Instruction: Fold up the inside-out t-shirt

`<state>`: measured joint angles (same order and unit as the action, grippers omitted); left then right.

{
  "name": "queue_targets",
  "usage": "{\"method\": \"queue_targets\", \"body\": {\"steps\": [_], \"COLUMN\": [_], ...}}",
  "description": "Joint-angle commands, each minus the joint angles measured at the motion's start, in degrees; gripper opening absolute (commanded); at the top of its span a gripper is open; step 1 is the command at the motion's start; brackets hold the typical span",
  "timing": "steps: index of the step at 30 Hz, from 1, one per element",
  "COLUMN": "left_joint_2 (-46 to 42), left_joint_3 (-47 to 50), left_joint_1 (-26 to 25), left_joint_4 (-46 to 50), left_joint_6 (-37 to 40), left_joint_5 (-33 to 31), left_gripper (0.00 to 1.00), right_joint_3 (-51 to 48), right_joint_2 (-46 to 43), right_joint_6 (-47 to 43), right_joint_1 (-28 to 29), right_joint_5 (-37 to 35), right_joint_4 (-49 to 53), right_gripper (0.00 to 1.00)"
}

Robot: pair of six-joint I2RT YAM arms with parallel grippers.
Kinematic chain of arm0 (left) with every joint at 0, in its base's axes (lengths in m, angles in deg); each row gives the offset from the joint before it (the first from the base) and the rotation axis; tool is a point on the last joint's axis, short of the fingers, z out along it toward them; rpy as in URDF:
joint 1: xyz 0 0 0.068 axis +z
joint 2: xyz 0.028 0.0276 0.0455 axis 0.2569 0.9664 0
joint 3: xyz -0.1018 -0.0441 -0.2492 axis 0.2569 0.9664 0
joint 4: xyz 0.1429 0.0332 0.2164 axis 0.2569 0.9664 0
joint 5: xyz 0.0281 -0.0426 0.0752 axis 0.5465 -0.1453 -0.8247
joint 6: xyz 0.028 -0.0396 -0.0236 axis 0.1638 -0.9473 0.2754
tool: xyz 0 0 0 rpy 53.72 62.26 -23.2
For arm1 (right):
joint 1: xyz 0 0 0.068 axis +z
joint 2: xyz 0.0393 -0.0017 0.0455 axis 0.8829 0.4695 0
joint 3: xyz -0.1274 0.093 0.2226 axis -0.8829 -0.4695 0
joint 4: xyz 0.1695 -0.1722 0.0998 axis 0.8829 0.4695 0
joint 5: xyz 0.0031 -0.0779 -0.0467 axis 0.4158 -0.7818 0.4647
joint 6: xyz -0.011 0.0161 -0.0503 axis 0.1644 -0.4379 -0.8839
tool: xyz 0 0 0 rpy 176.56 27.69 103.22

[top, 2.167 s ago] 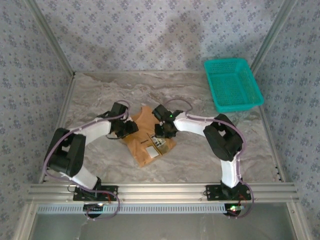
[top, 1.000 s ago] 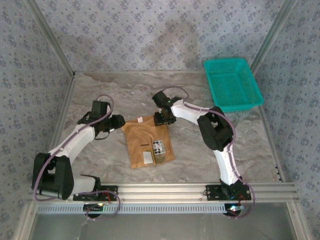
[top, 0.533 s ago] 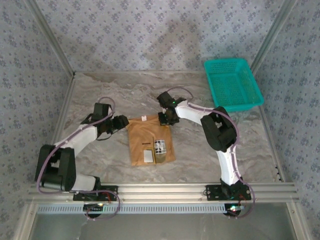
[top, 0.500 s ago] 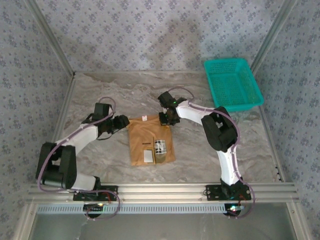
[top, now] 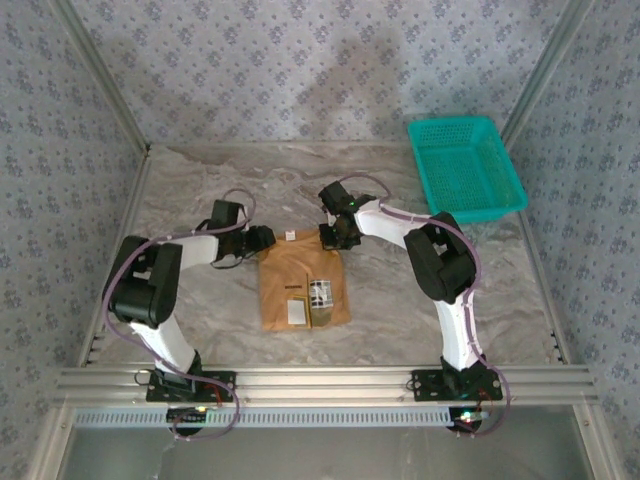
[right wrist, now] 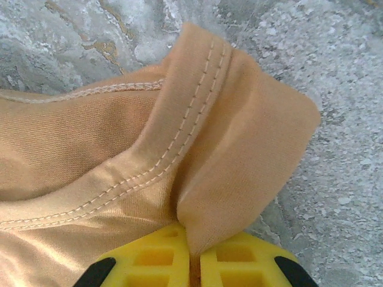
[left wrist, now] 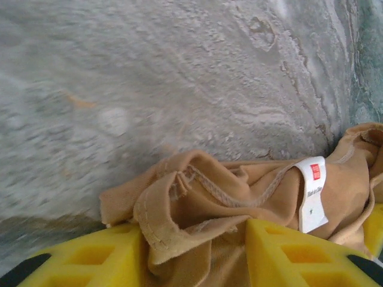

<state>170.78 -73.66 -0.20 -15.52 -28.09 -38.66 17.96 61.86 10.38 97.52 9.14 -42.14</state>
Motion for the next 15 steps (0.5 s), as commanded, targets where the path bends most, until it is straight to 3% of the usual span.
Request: {"method": "queue_targets", "body": {"steps": [1, 8, 9, 11, 12, 15], "left_joint_2": [2.5, 6.5, 7.0, 7.4, 7.3, 5.0], "left_joint_3": [-1.8, -5.3, -5.8, -6.2, -6.1, -6.5], "left_joint_1": [-1.7, -5.5, -5.9, -6.2, -6.3, -6.2], "left_joint_4": [-0.9, 7.9, 9.6, 10.8, 10.9, 11.3], "left_joint_6": [1.6, 4.3, 4.5, 4.6, 4.1, 2.8], "left_joint_5": [0.3, -6.6, -8.1, -8.5, -8.6, -8.7], "left_gripper": [0.45, 0.38, 0.32, 0.07, 0.0, 0.0], "right_joint_3": [0.2, 0.5, 0.5, 0.7, 0.8, 1.5], "right_joint_2": [0.3, -0.8, -1.0, -1.4, -1.6, -2.3], "right_joint_6": [-0.9, -1.0, -1.0, -1.2, -1.3, -1.7], "right_joint_1": [-0.3, -1.5, -1.6, -1.8, -1.9, -2.0], "right_joint_5": [1.9, 3.3, 3.3, 3.4, 3.3, 2.9], "right_joint_4": [1.3, 1.1, 1.2, 1.2, 1.3, 1.7], "right_gripper": [0.09, 0.09, 0.09, 0.09, 0.09, 0.08]}}
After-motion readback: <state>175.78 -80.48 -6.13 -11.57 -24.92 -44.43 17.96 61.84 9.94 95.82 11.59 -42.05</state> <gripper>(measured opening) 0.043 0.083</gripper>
